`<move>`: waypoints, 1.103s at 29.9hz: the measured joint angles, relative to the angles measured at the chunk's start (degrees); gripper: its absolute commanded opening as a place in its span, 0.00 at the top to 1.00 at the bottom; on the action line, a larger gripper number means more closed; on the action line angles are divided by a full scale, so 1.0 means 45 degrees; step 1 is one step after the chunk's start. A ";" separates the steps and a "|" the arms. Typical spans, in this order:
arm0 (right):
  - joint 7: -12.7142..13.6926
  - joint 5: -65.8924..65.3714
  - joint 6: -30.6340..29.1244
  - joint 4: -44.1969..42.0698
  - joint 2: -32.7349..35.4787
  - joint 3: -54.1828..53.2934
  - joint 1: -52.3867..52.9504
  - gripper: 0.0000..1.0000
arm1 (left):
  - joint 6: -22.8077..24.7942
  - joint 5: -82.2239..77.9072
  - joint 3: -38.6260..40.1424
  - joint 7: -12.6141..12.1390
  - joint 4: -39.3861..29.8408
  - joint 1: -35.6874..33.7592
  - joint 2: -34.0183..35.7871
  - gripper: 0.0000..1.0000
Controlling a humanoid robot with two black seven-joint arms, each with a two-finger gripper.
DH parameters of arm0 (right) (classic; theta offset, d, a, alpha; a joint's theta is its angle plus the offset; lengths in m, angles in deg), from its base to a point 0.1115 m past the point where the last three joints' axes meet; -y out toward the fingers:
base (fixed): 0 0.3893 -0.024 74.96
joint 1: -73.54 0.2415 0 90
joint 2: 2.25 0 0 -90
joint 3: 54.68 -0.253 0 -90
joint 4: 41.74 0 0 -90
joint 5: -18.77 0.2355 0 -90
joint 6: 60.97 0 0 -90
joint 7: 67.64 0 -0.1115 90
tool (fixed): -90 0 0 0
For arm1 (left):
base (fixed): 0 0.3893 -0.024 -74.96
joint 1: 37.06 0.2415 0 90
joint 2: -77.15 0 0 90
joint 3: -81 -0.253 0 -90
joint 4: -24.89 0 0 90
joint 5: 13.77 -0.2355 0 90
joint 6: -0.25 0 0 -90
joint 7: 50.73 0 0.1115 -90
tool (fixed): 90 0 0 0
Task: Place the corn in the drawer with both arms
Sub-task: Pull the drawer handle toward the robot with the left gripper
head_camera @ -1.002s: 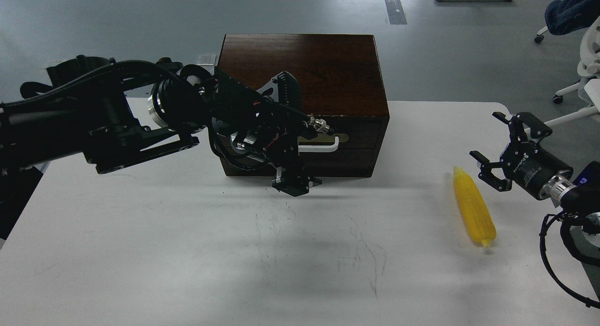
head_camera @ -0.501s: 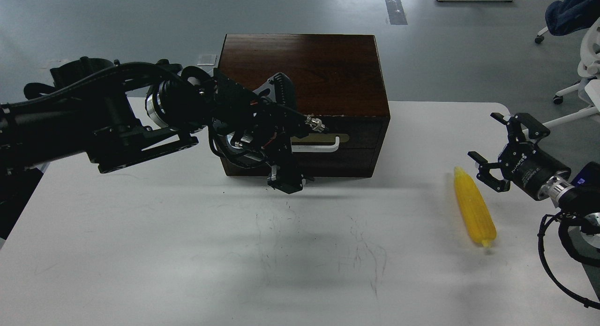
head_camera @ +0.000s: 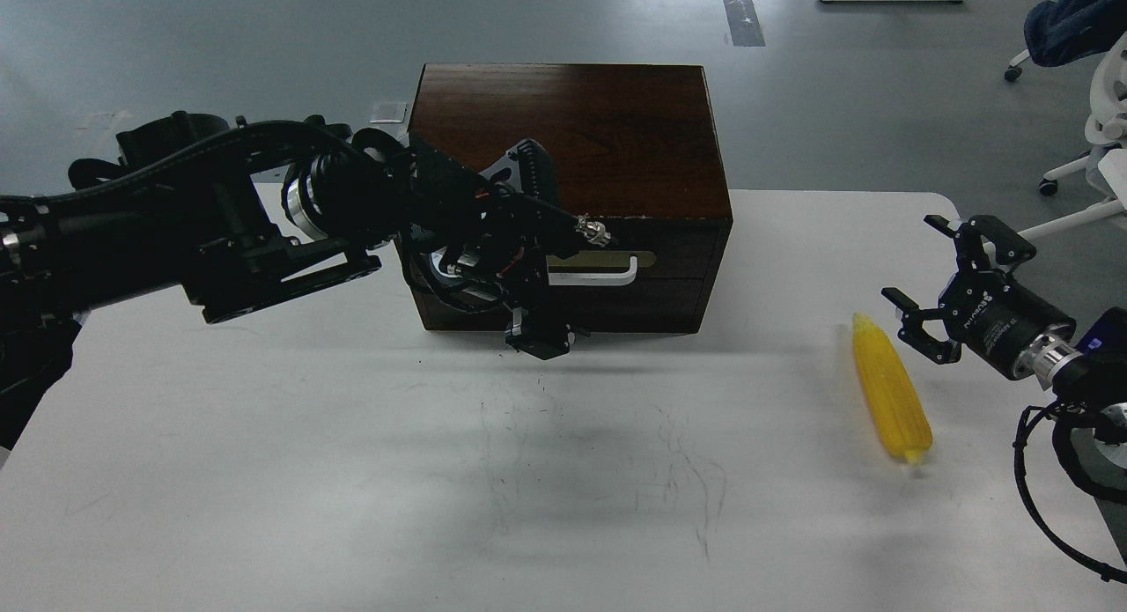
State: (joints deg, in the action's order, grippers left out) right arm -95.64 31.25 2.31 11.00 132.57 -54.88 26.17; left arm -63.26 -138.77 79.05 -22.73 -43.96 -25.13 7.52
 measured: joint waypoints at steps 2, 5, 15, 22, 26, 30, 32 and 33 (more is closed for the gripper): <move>0.0000 0.0000 0.0000 0.0000 0.0003 -0.0004 0.0000 0.00 | -0.0005 0.0000 -0.0046 0.0000 -0.0001 0.0001 -0.0012 0.02; 0.0000 0.0000 0.0000 0.0000 0.0003 -0.0012 0.0000 0.00 | -0.0009 0.0000 -0.0084 0.0000 0.0000 0.0021 -0.0027 0.02; 0.0000 0.0000 0.0001 0.0000 0.0003 -0.0013 -0.0011 0.00 | -0.0011 0.0000 -0.0407 0.0000 0.0052 0.0042 -0.0191 0.02; 0.0000 0.0000 0.0001 0.0015 0.0021 -0.0013 -0.0012 0.00 | -0.0011 0.0000 -0.0529 0.0000 0.0084 0.0007 -0.0285 0.02; 0.0000 0.0000 0.0001 0.0019 0.0021 -0.0013 -0.0065 0.00 | -0.0011 0.0000 -0.0611 -0.0004 0.0086 0.0005 -0.0367 0.02; 0.0000 0.0000 0.0001 0.0019 0.0021 -0.0013 -0.0081 0.00 | -0.0032 -0.0001 -0.0715 -0.0005 0.0040 0.0013 -0.0393 0.02; 0.0000 0.0000 0.0001 0.0019 0.0021 -0.0013 -0.0097 0.00 | -0.0045 -0.0001 -0.0880 -0.0006 -0.0026 0.0009 -0.0392 0.02; 0.0000 0.0000 0.0001 0.0019 0.0021 -0.0013 -0.0106 0.00 | -0.0058 -0.0001 -0.0941 -0.0005 -0.0064 -0.0009 -0.0392 0.02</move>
State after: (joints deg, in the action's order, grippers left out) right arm -95.64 31.25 2.32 11.08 132.67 -54.94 25.69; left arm -63.52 -138.77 74.82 -22.76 -44.24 -25.17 5.76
